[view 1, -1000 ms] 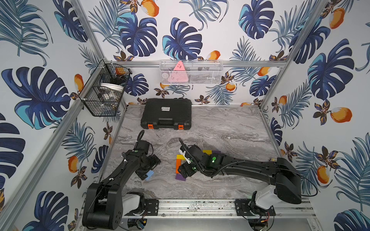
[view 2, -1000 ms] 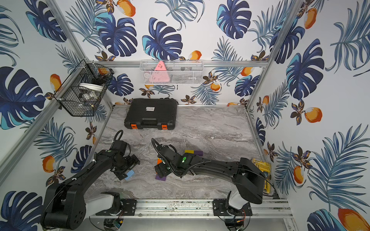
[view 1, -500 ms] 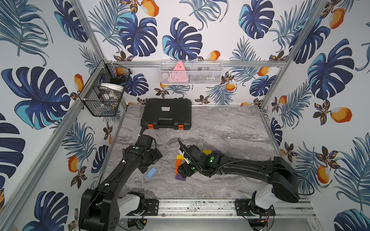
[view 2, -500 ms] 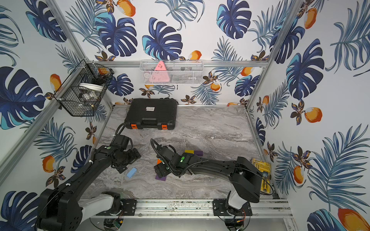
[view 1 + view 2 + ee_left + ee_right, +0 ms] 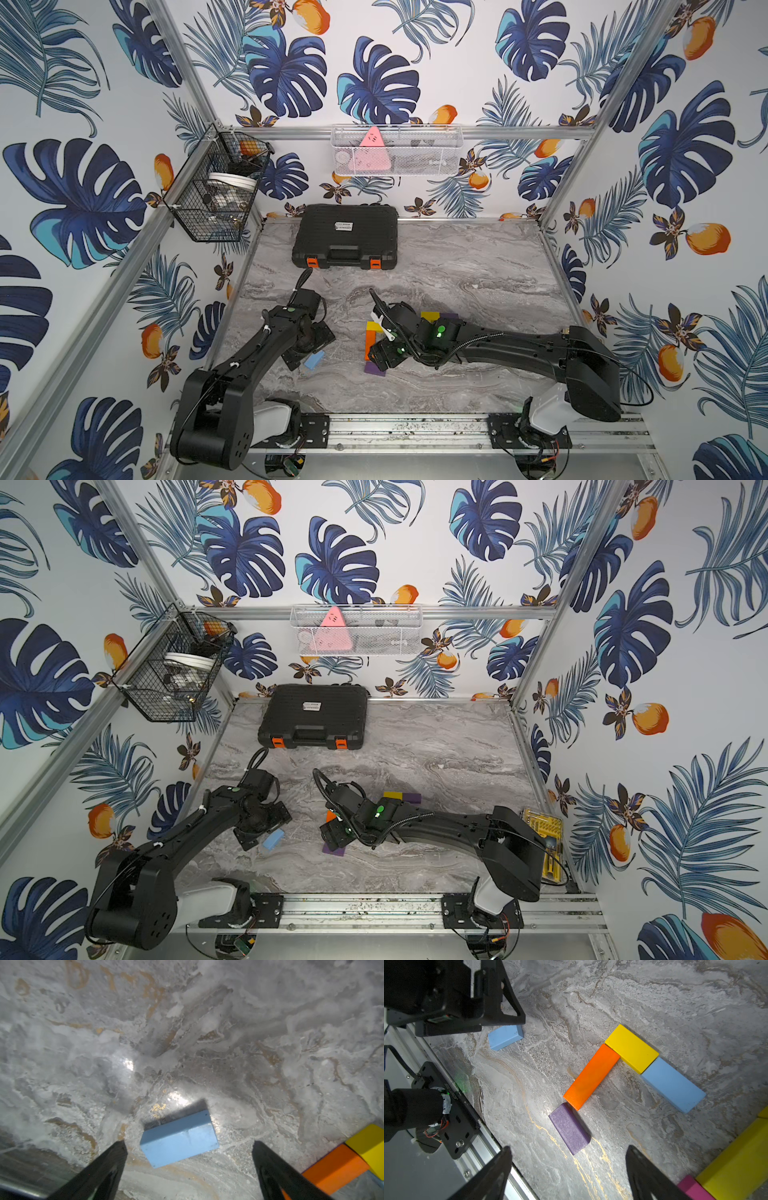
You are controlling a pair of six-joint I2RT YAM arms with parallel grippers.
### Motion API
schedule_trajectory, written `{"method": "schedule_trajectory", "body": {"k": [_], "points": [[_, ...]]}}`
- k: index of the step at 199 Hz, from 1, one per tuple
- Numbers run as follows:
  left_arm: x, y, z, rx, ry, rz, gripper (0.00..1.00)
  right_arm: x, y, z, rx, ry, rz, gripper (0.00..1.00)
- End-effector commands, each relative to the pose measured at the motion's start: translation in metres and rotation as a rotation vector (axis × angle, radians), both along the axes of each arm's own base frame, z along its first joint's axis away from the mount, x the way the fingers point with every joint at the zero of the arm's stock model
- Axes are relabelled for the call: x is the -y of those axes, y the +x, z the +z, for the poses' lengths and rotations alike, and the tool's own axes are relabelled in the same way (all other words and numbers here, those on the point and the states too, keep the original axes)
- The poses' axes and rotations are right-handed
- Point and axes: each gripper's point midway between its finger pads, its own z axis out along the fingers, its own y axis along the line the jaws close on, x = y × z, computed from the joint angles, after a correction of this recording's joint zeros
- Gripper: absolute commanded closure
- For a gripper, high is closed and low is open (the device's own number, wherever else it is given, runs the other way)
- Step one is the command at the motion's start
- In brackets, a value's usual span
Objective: Assemble the letter c with building blocks
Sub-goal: Adjust the building block at the center of the board.
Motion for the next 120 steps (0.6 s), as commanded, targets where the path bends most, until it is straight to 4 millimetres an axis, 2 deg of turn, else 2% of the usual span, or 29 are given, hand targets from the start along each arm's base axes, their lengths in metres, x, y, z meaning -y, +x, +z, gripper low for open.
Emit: {"method": "schedule_trajectory", "body": {"k": [1,35,67,96,101,111,120], "points": [[0.010,0.007,-0.006,0.027,-0.055,-0.009,0.01,0.002,-0.001,-0.001,-0.005,-0.008,-0.004,0.13],[0.022,0.015,-0.009,0.055,-0.127,0.021,0.01,0.000,-0.002,-0.002,-0.009,-0.011,0.005,0.13],[0.027,0.035,0.004,0.084,-0.146,-0.007,0.01,-0.006,-0.004,-0.004,-0.012,-0.008,0.041,0.11],[0.011,0.059,0.030,0.112,-0.100,-0.045,0.01,-0.020,-0.006,-0.008,-0.003,0.010,0.126,0.07],[0.007,0.063,0.034,0.118,-0.110,-0.040,0.01,-0.031,-0.004,0.002,0.014,0.038,0.150,0.07],[0.002,0.071,0.040,0.132,-0.141,-0.035,0.01,-0.043,-0.005,0.003,0.017,0.049,0.199,0.06],[-0.014,0.079,0.046,0.149,-0.169,0.005,0.01,-0.054,-0.006,0.003,0.021,0.057,0.246,0.06]]}}
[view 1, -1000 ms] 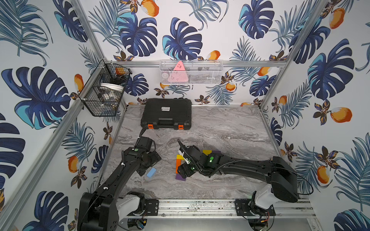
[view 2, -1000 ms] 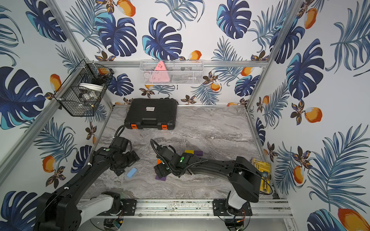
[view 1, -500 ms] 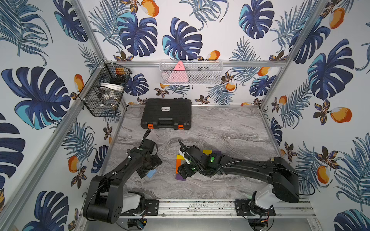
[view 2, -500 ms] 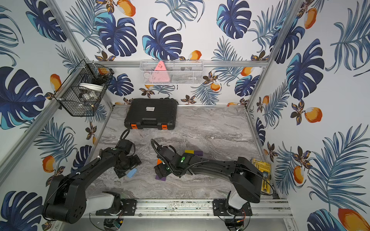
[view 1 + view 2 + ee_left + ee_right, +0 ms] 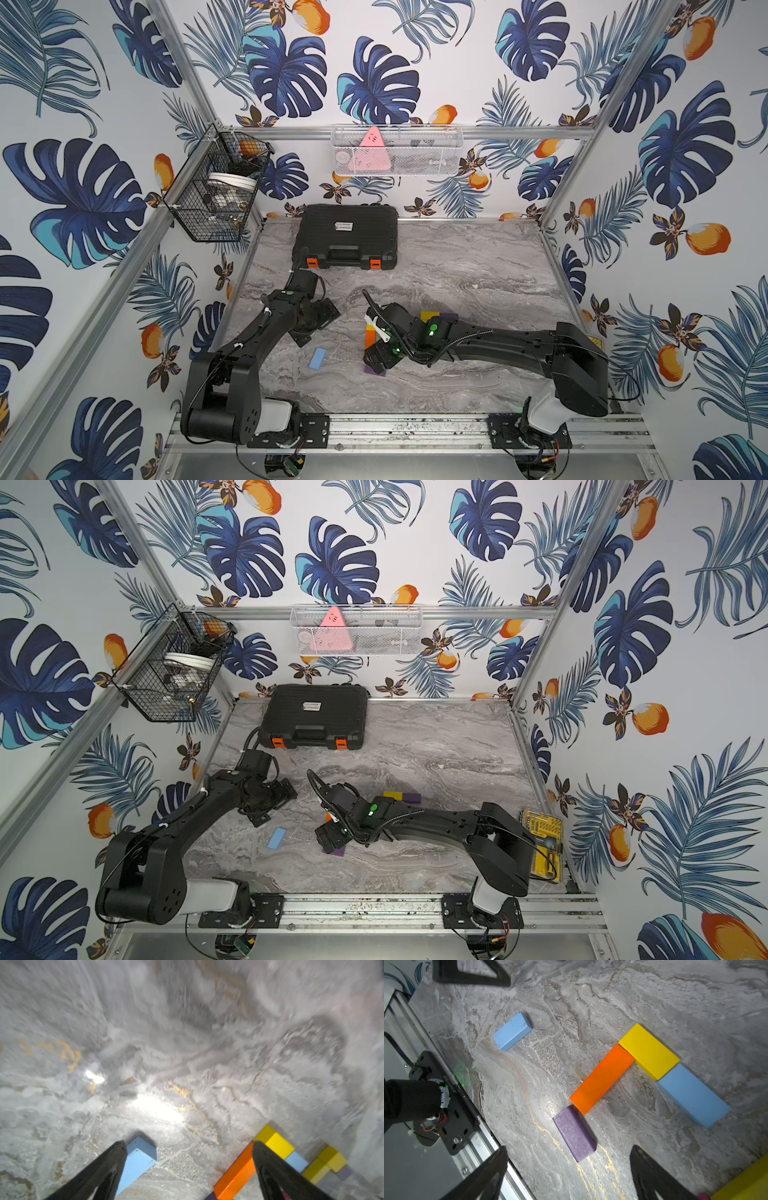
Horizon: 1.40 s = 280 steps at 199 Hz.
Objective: Assemble the letter c with building blocks
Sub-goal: Adjust the building block at the center of the board, then pick up the building block from the center of the board.
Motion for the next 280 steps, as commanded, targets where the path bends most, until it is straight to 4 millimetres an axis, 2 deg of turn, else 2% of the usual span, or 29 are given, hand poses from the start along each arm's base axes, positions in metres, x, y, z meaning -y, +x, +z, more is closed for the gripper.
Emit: {"method": "schedule_trajectory", "body": {"k": [1,31,65,67,69,73,89,124,167,220,247,280], "points": [[-0.018,0.007,0.010,-0.003,-0.043,-0.014,0.01,-0.032,-0.004,0.010,0.029,0.065,0.148,0.06],[-0.044,0.028,0.022,0.024,-0.135,0.006,0.01,-0.069,-0.004,0.002,0.057,0.060,0.260,0.04],[-0.068,0.046,0.027,0.055,-0.218,0.044,0.01,-0.101,-0.005,-0.018,0.129,0.009,0.340,0.04],[-0.068,0.046,0.026,0.054,-0.221,0.044,0.01,-0.103,-0.006,-0.016,0.138,0.012,0.344,0.04],[-0.069,0.046,0.026,0.052,-0.225,0.047,0.01,-0.103,-0.006,-0.026,0.133,-0.007,0.348,0.04],[-0.070,0.048,0.025,0.053,-0.230,0.052,0.01,-0.106,-0.006,-0.033,0.140,-0.020,0.352,0.04],[-0.074,0.049,0.017,0.049,-0.268,0.092,0.01,-0.115,-0.004,-0.047,0.176,-0.056,0.363,0.04],[-0.084,0.044,-0.001,0.028,-0.303,0.159,0.01,-0.135,-0.003,-0.064,0.235,-0.074,0.380,0.04],[-0.090,0.044,-0.008,0.015,-0.308,0.192,0.01,-0.146,0.006,-0.079,0.289,-0.101,0.349,0.04],[-0.093,0.047,-0.009,0.012,-0.309,0.204,0.01,-0.162,0.011,-0.086,0.307,-0.090,0.330,0.06],[-0.092,0.045,-0.010,0.008,-0.308,0.206,0.01,-0.163,0.009,-0.092,0.303,-0.093,0.327,0.12],[-0.091,0.045,-0.012,0.007,-0.312,0.206,0.01,-0.162,0.005,-0.092,0.286,-0.081,0.331,0.28]]}}
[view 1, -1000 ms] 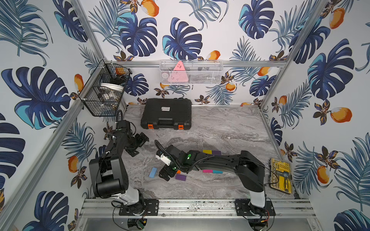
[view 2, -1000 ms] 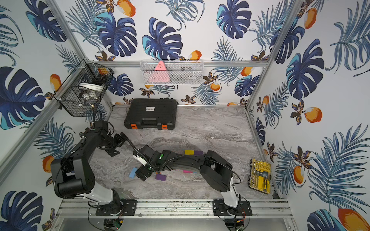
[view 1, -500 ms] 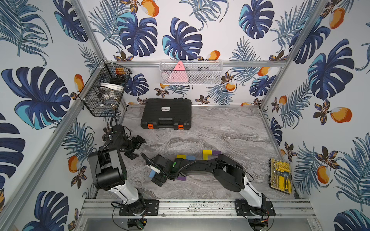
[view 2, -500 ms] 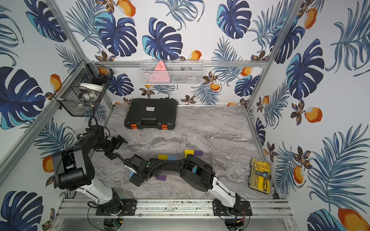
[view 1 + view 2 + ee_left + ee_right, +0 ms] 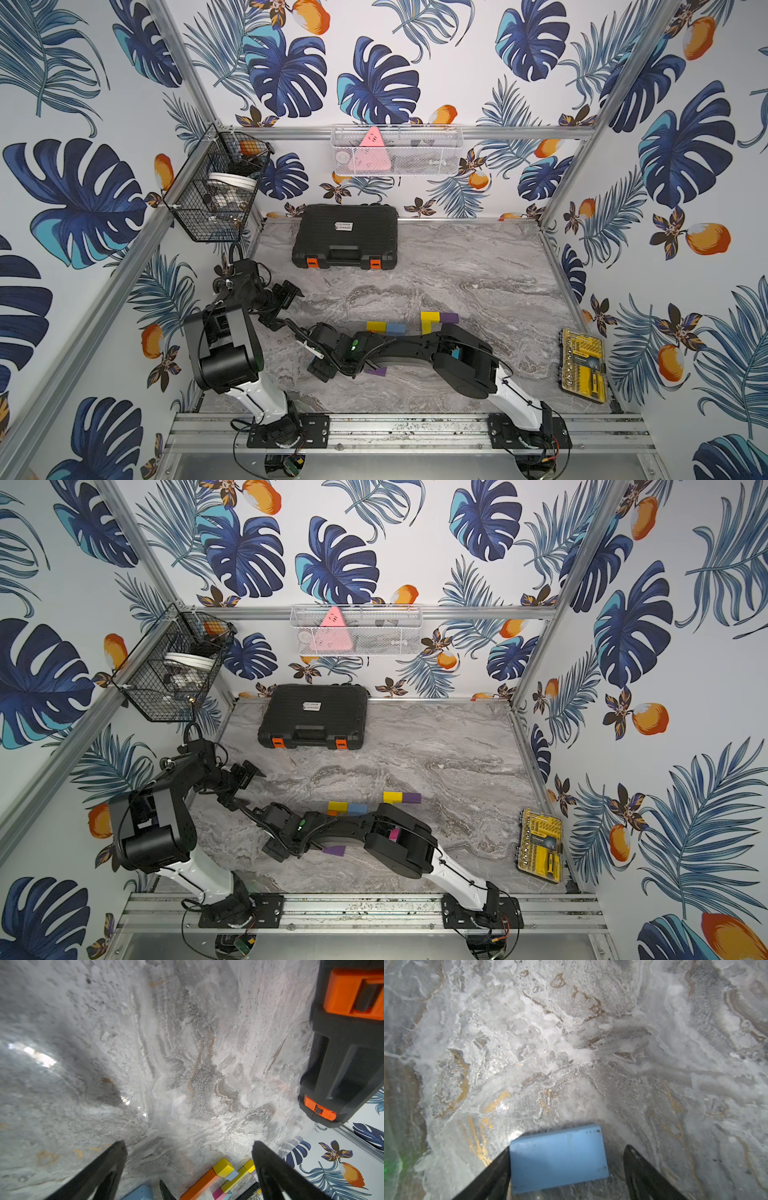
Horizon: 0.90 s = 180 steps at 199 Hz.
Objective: Assemble the letter c with building blocks
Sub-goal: Pick up the building block from the center of the board.
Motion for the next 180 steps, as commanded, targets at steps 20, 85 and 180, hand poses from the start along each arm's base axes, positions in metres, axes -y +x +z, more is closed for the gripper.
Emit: {"method": "schedule_trajectory", "body": {"k": [20,85,180], "points": [[0.001,0.000,-0.002,0.006,-0.006,0.003,0.01,0.003,-0.007,-0.003,-0.036,-0.006,0.013,0.38],[0.009,-0.002,0.002,0.038,-0.035,-0.016,0.01,0.013,-0.009,0.030,-0.049,0.046,-0.027,0.51],[0.091,-0.019,0.025,0.142,-0.053,-0.185,0.01,0.151,-0.008,0.092,-0.047,-0.004,-0.399,0.54]]}}
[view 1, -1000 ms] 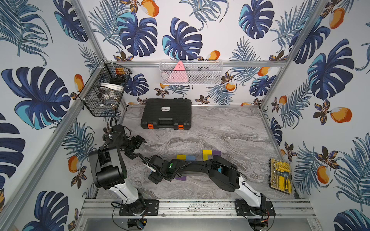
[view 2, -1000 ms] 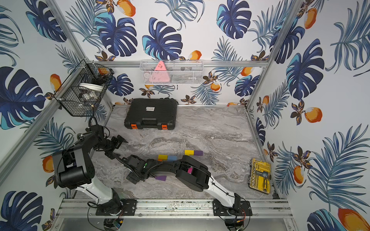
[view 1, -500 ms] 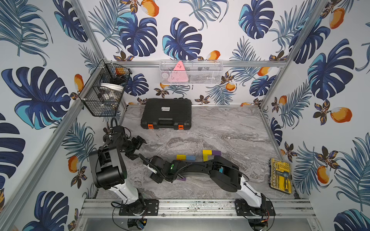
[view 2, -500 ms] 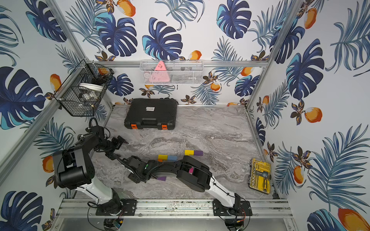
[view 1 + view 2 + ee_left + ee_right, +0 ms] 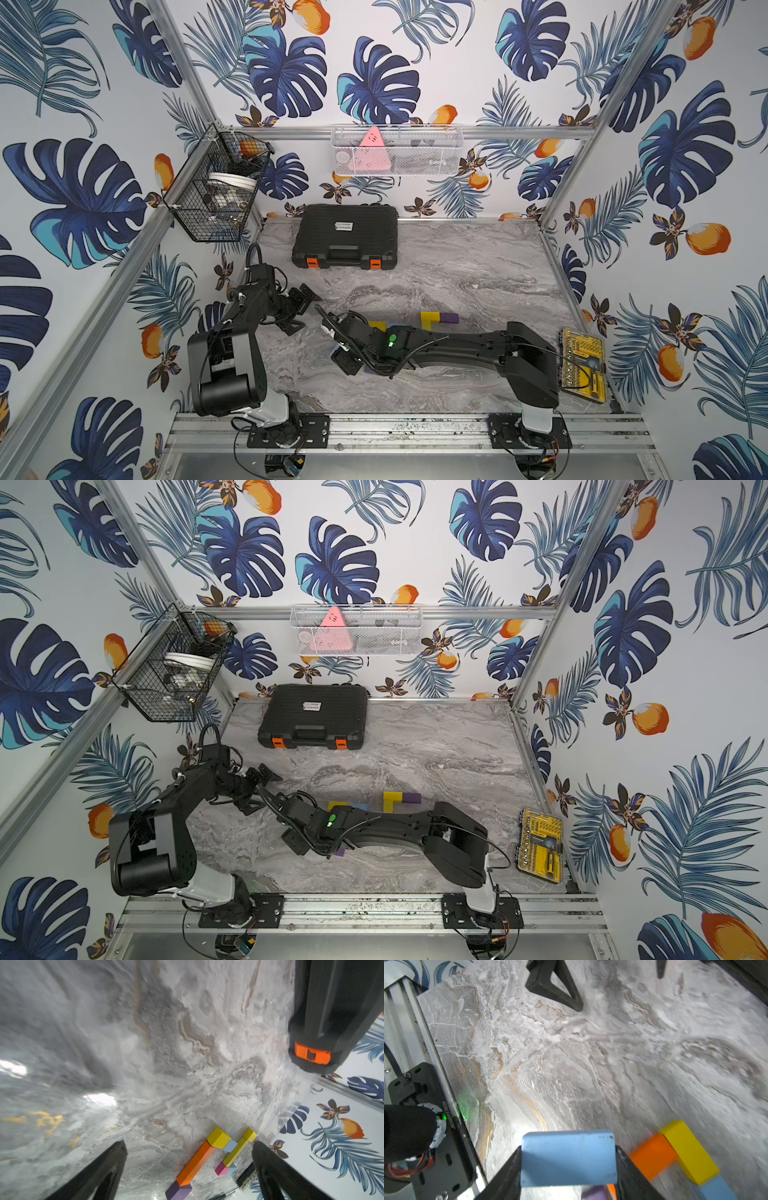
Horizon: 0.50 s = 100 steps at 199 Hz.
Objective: Assemble the letter c with building blocks
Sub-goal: Pick up the building block from the center of the board.
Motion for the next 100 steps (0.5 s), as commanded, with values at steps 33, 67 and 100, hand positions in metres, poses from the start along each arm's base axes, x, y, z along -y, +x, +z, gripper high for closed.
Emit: {"method": "schedule_trajectory", "body": {"k": [33,67,100], "points": [[0.046,-0.007,0.011,0.047,0.008,-0.092,0.01,0.137,0.000,-0.029,-0.070,-0.160,-0.412,0.54],[0.059,-0.008,0.017,0.058,0.034,-0.139,0.01,0.172,-0.010,-0.058,-0.153,-0.195,-0.531,0.54],[0.064,-0.013,0.012,0.051,0.039,-0.153,0.01,0.175,-0.013,-0.080,-0.197,-0.218,-0.593,0.54]]}}
